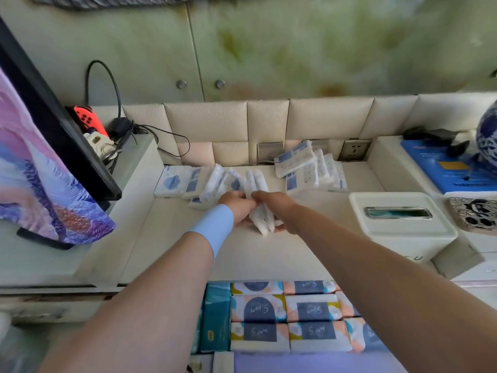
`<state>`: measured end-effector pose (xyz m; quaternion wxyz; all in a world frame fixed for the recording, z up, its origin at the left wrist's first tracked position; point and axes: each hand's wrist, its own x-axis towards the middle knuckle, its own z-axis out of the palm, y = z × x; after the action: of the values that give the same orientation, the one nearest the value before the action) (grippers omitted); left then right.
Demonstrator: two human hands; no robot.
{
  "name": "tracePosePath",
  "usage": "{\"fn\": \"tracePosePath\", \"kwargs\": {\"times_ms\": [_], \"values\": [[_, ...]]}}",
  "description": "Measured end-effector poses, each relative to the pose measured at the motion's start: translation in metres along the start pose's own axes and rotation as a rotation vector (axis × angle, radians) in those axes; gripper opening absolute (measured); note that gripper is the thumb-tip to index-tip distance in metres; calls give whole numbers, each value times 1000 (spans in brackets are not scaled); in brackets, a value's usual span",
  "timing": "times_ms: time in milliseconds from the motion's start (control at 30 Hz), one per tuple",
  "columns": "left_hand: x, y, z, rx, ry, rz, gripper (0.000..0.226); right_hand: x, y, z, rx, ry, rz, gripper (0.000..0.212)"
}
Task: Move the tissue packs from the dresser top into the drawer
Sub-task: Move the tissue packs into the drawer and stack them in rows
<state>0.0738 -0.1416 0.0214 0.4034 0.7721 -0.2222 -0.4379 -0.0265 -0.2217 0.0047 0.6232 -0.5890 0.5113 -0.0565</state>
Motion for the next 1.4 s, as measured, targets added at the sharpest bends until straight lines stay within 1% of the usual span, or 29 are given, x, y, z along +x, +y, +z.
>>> {"fn": "tracePosePath", "kwargs": {"times_ms": [67, 100, 133, 200, 267, 333, 433, 467, 500, 567, 667, 800, 933, 1000, 1067, 1100, 1167, 1200, 1233, 1300, 1367, 1400], "values": [[-3, 2, 7, 20, -14, 17, 30, -2, 3, -7, 18, -33, 26, 49], [-8, 2, 10, 69, -13, 32, 31, -4, 5, -10, 35, -48, 34, 49], [-12, 4, 12, 130, -8, 45, 36, -7, 7, -14, 54, -61, 40, 45], [-21, 4, 17, 222, -8, 53, 53, -15, 11, -20, 95, -90, 61, 33], [-30, 0, 23, 218, -35, 10, 75, -24, 17, -23, 121, -112, 95, 25], [-38, -6, 29, 147, -50, -46, 93, -33, 23, -22, 109, -116, 108, 25], [-57, -13, 34, 100, -46, -39, 116, -47, 33, -22, 68, -104, 97, 29], [-63, -15, 35, 73, -54, -38, 120, -54, 36, -23, 57, -104, 92, 30], [-69, -19, 35, 38, -62, -46, 118, -60, 39, -25, 43, -103, 85, 30], [-84, -26, 35, -39, -82, -63, 107, -73, 45, -28, 1, -122, 61, 29], [-102, -36, 30, -37, -90, -65, 110, -91, 55, -32, -68, -178, 35, 26], [-126, -47, 18, -70, -99, -58, 85, -117, 73, -39, 9, -256, 31, 29], [-150, -66, 15, -35, -179, -34, 81, -138, 101, -33, 81, -343, 55, 41], [-162, -78, 19, 40, -205, -10, 74, -150, 114, -26, 59, -360, 52, 44], [-174, -87, 25, 81, -218, -8, 72, -161, 126, -20, 20, -364, 54, 45], [-179, -92, 29, 77, -230, -25, 75, -167, 132, -19, -4, -369, 60, 44], [-190, -101, 36, 96, -271, -58, 94, -179, 141, -17, -72, -384, 73, 39], [-195, -106, 39, 140, -295, -65, 104, -185, 145, -17, -110, -386, 77, 36], [-200, -111, 42, 205, -306, -59, 107, -191, 149, -16, -143, -389, 77, 33], [-204, -124, 46, 298, -303, -43, 101, -201, 157, -14, -190, -403, 86, 26], [-205, -136, 47, 351, -303, -65, 84, -204, 166, -11, -223, -384, 93, 24], [-205, -140, 46, 408, -301, -73, 75, -204, 171, -10, -233, -367, 100, 26]]}}
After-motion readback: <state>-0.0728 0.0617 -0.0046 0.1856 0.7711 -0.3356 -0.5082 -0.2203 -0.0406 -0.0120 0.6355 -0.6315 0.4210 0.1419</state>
